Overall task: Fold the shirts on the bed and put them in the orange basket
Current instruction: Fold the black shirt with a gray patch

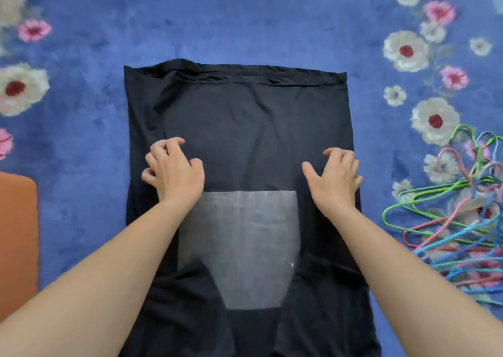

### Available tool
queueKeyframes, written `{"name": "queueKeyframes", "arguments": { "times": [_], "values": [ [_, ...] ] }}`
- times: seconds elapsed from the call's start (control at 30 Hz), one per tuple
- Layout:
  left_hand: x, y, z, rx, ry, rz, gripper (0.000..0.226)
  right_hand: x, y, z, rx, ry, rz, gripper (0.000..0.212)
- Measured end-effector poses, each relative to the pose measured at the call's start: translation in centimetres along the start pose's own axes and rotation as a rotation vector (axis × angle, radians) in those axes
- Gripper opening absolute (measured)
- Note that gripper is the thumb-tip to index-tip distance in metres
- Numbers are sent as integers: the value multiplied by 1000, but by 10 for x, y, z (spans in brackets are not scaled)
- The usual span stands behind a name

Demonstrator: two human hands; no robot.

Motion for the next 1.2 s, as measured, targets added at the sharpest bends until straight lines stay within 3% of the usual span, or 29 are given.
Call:
{"name": "queueKeyframes", "arguments": {
  "times": [0.17, 0.27, 0.33, 0.4, 0.43, 0.5, 0.6, 0.7, 0.8, 0.9, 1.0, 1.03, 1.1, 1.13, 1.2],
  "values": [
    [-12, -108, -20, 19, 117, -222, 44, -12, -107, 20, 5, -213, -48, 49],
    [-22, -155, -6, -178, 295, -308, 46, -14, -157, 23, 117, -398, -50, 48],
    [-22, -182, 17, -354, 469, -351, 20, -12, -178, 22, 235, -514, -62, 38],
    [-19, -196, 27, -415, 625, -327, 17, -8, -188, 20, 319, -616, -46, 21],
    [-18, -201, 28, -404, 646, -315, 15, -9, -193, 18, 346, -665, -54, 10],
    [-27, -209, 23, -333, 700, -339, 6, -13, -199, 17, 376, -779, -92, 16],
    [-44, -221, 12, -257, 860, -363, 10, -24, -206, 19, 418, -1002, -146, 12],
    [-47, -232, 7, -229, 882, -309, 12, -28, -211, 14, 441, -1124, -162, 21],
    [-32, -229, -2, -151, 854, -214, 18, -19, -215, 15, 374, -1168, -147, 4],
    [-19, -202, -20, 111, 516, -116, 52, -17, -206, 31, 153, -868, -163, 37],
    [6, -146, -46, 533, 103, -20, 63, -11, -157, 78, -289, -403, -191, 50],
    [16, -133, -48, 601, -8, 17, 62, 0, -139, 94, -459, -286, -153, 53],
    [32, -121, -33, 578, -198, 57, 61, 30, -110, 107, -696, 3, -36, 59],
    [34, -122, -18, 526, -280, 56, 60, 42, -103, 100, -728, 143, -1, 61],
    [25, -130, 10, 451, -410, 28, 61, 49, -108, 72, -625, 292, -25, 65]
  ]
}}
Point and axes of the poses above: each hand's wrist, its own y-axis away from the middle knuckle, its own x-axis out of the palm, z = x × y, the point moved 6 cm from there along -y, towards the middle knuckle, and after that the axes turned 6 degrees about y, right-handed, at the moved point
